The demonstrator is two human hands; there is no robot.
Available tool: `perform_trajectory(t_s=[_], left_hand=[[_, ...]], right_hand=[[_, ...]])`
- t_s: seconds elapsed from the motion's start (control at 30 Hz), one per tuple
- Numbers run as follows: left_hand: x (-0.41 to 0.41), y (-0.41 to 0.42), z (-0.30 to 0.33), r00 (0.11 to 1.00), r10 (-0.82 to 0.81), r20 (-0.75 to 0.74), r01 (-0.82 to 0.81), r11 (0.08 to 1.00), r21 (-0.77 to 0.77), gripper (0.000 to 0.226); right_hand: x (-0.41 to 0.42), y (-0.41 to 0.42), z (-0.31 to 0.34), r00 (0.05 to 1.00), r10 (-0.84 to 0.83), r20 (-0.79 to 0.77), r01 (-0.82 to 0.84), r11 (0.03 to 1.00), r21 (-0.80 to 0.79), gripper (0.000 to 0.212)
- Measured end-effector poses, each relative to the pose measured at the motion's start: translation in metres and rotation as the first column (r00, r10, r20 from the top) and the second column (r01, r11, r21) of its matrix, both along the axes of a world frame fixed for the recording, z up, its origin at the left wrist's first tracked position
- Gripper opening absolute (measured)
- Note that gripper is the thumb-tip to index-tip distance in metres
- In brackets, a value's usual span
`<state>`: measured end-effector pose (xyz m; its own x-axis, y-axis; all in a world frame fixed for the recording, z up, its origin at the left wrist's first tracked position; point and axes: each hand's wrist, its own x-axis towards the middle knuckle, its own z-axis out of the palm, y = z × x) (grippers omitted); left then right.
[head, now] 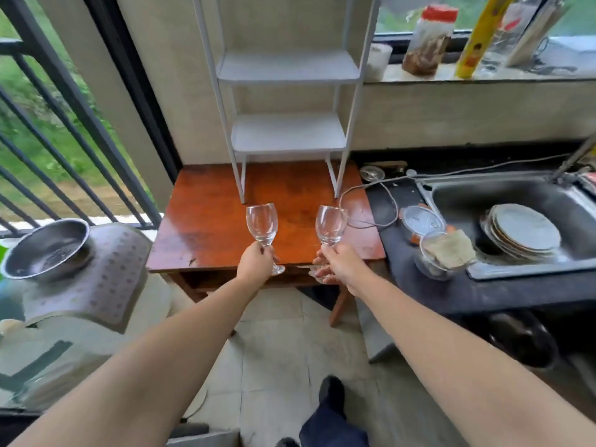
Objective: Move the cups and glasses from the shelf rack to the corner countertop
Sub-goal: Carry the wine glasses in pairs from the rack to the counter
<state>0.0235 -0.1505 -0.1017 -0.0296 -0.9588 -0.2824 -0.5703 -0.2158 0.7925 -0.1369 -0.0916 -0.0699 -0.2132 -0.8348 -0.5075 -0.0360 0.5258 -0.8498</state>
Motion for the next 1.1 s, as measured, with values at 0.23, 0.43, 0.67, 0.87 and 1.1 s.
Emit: perform_trajectory(t_s=[0.23, 0.43, 0.67, 0.87, 1.1], left_hand=[[-0.055, 0.067, -0.046, 0.973, -0.229, -0.019, 0.229, 0.960, 0.158, 0.021], [-0.132, 0.124, -0.047, 0.899, -0.436, -0.044, 0.437, 0.883, 0.172, 0.025], [-0.228, 0.229, -0.046, 0.777, -0.623, -0.086, 0.628, 0.759, 0.173, 0.024], [-0.304, 0.352, -0.047, 0.617, -0.784, -0.063, 0.781, 0.601, 0.172, 0.025], [-0.378, 0.480, -0.041, 0.460, -0.881, -0.109, 0.879, 0.435, 0.198, 0.031]], right_hand=[[-0.039, 0.104, -0.053, 0.950, -0.311, 0.019, 0.304, 0.938, 0.165, 0.021], [-0.090, 0.194, -0.075, 0.825, -0.566, 0.015, 0.554, 0.813, 0.178, 0.024], [-0.149, 0.324, -0.078, 0.645, -0.764, 0.011, 0.751, 0.637, 0.178, 0.026], [-0.206, 0.451, -0.070, 0.534, -0.845, -0.002, 0.835, 0.527, 0.155, 0.026], [-0.252, 0.580, -0.070, 0.330, -0.944, -0.011, 0.937, 0.326, 0.127, 0.017]])
